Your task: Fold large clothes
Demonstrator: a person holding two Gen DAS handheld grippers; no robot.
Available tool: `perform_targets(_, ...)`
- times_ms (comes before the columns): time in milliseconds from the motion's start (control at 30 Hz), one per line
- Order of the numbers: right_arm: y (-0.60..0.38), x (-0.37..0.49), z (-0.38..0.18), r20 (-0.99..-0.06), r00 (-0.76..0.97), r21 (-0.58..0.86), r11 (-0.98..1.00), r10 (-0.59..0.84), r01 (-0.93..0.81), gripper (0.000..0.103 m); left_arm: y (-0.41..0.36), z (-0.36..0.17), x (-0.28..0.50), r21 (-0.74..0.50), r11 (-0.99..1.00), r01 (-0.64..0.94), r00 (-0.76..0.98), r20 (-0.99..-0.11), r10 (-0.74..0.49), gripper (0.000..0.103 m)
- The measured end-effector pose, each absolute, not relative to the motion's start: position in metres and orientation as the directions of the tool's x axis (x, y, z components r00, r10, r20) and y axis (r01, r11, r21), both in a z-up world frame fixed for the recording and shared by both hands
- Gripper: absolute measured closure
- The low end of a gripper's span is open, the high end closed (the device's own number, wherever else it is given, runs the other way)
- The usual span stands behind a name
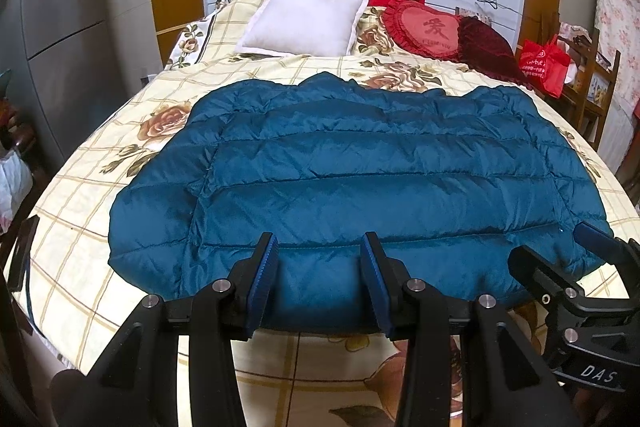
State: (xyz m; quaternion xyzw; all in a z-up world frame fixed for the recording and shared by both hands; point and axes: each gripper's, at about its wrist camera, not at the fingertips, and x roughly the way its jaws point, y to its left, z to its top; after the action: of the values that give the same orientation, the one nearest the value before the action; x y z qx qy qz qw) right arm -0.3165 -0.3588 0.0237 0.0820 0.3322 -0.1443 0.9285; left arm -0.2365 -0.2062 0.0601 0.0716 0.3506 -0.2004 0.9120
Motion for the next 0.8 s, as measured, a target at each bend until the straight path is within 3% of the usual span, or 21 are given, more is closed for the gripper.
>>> perform_targets(800, -0.3586, -0.3144, 0.0194, -0.648, 0.734, 0.069, 0.944, -0.204, 0.323, 0.000, -0.2089, 0.0588, -0.2380, -0.022, 0.909, 0.417, 0.666, -0.673, -0.322, 0.078)
